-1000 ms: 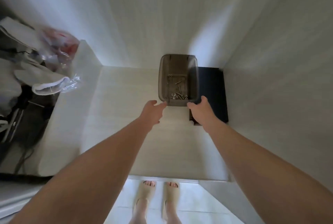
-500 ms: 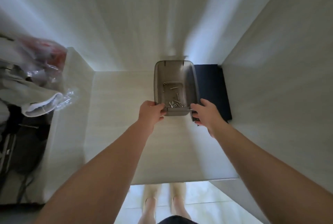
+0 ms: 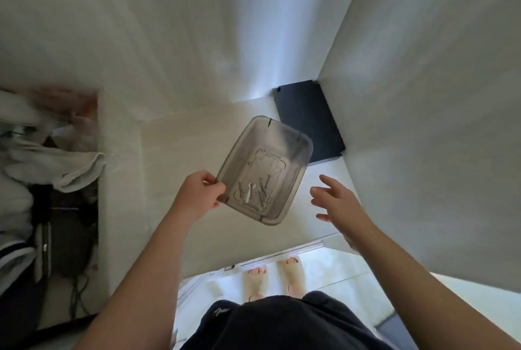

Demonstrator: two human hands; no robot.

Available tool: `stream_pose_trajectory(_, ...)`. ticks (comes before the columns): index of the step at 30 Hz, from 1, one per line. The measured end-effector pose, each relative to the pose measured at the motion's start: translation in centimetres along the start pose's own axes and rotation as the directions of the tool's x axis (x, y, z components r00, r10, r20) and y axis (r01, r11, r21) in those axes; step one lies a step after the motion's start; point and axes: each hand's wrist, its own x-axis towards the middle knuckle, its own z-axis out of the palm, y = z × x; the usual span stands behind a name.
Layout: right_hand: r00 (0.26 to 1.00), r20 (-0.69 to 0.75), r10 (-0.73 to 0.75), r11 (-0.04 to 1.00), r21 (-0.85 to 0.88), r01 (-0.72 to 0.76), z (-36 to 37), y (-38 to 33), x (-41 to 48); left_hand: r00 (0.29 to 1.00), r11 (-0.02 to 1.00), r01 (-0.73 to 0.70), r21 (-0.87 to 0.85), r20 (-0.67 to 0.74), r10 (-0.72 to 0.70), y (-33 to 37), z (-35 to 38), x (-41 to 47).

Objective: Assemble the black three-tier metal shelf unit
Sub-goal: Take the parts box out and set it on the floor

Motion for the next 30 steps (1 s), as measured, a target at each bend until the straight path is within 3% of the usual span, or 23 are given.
stream_pose_trajectory(7,0.981,-0.155,0.117,0.993,0.05,-0.11,-2.0,7.3,-3.4,0.952,0.954,-0.089,0.288,0.307,-0.004,-1.5,1.6,-1.6)
stream_pose_trajectory(15,0.938,-0.279,0.206,0.977,0.116,-0.181,-6.4,15.6,-9.2,0.836,0.873,-0.258,0.413,0.548,-0.013,-1.4,8.4,-7.0)
stream_pose_trajectory(22,0.91,-0.358,0.211,0.977,0.093,-0.19,-11.8,25.4,-17.4,0.769,0.799,-0.391,0.456,0.64,0.011,-2.4,17.5,-16.2)
stream_pose_trajectory(30,0.855,-0.427,0.294,0.952,0.215,-0.22,-19.9,43.9,-29.3,0.805,0.871,-0.319,0.374,0.591,0.041,-11.0,32.3,-31.9)
